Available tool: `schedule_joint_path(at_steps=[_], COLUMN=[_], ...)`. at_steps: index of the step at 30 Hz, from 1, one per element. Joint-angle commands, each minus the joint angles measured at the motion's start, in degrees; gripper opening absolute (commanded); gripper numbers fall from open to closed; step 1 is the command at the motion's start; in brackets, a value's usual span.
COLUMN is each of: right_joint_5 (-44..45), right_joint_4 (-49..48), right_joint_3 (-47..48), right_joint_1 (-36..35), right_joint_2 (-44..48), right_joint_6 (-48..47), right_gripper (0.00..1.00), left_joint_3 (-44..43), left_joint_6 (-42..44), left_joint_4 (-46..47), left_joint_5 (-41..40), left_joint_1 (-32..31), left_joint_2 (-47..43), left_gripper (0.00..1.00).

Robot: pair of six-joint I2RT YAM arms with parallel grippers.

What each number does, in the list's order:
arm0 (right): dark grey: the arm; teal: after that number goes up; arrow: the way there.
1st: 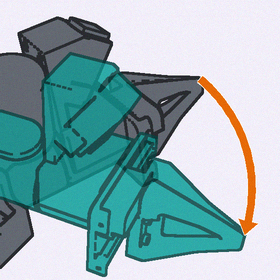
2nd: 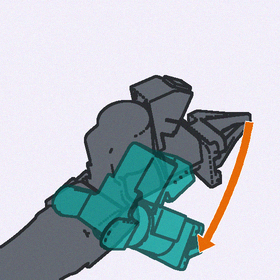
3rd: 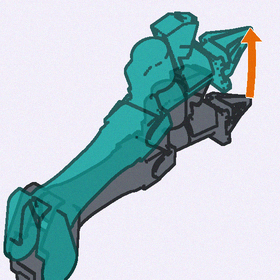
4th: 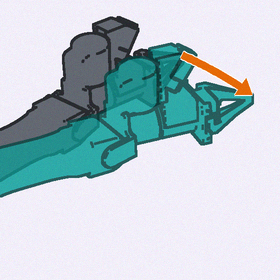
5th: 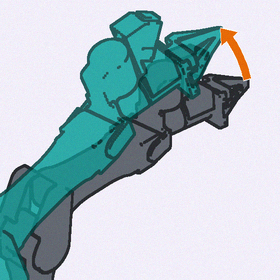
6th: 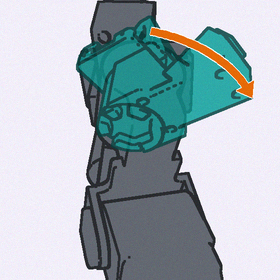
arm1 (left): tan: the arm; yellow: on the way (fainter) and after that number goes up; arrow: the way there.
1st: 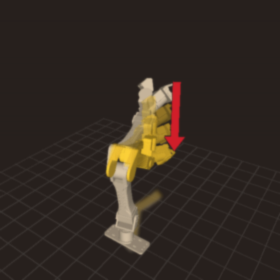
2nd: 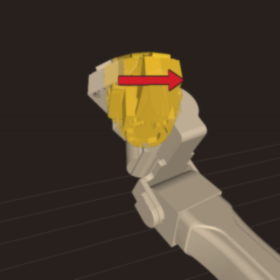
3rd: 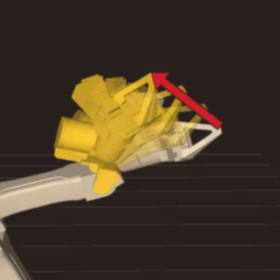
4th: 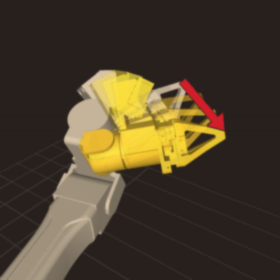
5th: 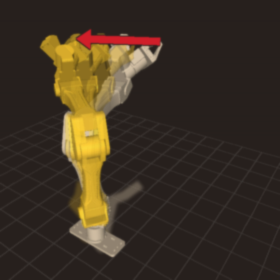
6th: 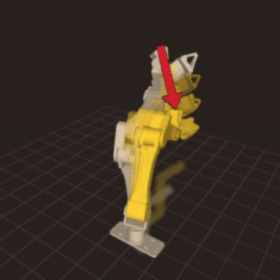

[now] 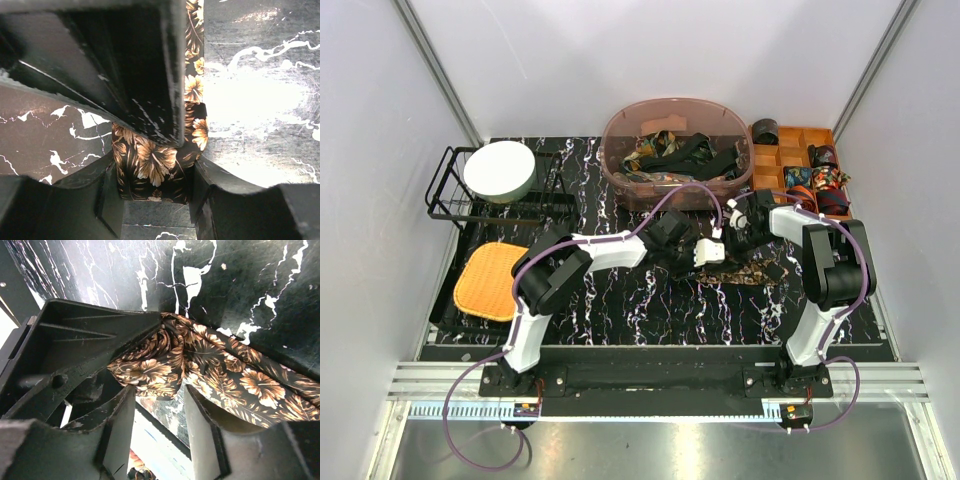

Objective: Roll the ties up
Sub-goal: Roll the tie at the center of the board.

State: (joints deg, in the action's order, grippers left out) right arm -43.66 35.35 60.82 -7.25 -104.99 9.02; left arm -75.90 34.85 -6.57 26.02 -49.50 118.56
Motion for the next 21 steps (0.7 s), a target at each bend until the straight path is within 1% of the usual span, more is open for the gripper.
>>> schedule_joint_path(at_steps=[1,4,8,9,11,12,13,15,16,17,18,20,21], right_joint_5=[0.95,0.24,-0.9,-0.81,-0.11,0.41,0.94,3.83,4.89,5.86,7.17,7.01,4.66], right_joint_4=[-1.87,-2.39,-3.89,-4.15,-4.33,-4.24,-3.63,-2.75,-2.05,-1.78,-1.61,-0.99,-0.9], right_joint_3=[1.41,1.41,0.01,-0.08,-0.26,-0.26,-0.26,0.09,0.09,0.27,0.35,1.14,1.32], right_joint_1=[0.48,0.39,0.3,0.39,0.39,0.3,0.39,0.39,0.3,0.39,0.39,0.48,0.65], right_joint_2=[0.84,-0.12,-0.65,-0.83,-1.62,-1.88,-2.58,-3.11,-3.46,-3.64,-3.64,-4.17,-4.26], right_joint_6=[-0.32,0.03,0.74,0.74,0.3,-0.13,-0.49,-1.1,-1.19,-1.28,-1.28,-1.28,-1.72], right_gripper=[0.5,0.49,0.42,0.33,0.23,0.07,0.01,0.0,0.0,0.0,0.0,0.0,0.06], left_joint_3=[5.15,5.15,4.62,4.44,4.18,3.83,3.57,3.3,3.13,3.12,2.6,1.72,1.46], left_joint_6=[2.77,3.12,3.73,3.99,4.26,4.09,3.82,3.65,3.04,3.03,3.03,2.85,2.85], left_joint_4=[-16.81,-17.25,-18.3,-18.39,-18.83,-18.92,-18.92,-18.83,-18.57,-18.22,-18.3,-18.65,-19.0], left_joint_5=[-5.72,-4.93,-3.79,-3.35,-2.65,-2.55,-2.29,-1.85,-1.68,-1.15,-0.8,-0.18,-0.18], left_joint_1=[-0.69,-0.87,-1.22,-1.22,-1.22,-1.13,-1.22,-1.13,-1.04,-0.96,-0.78,-0.69,-0.6], left_joint_2=[5.01,4.84,5.1,5.01,5.19,5.27,5.36,5.45,5.54,5.63,5.89,6.5,7.03], left_gripper=[0.09,0.09,0.09,0.1,0.11,0.12,0.14,0.2,0.25,0.27,0.27,0.24,0.22])
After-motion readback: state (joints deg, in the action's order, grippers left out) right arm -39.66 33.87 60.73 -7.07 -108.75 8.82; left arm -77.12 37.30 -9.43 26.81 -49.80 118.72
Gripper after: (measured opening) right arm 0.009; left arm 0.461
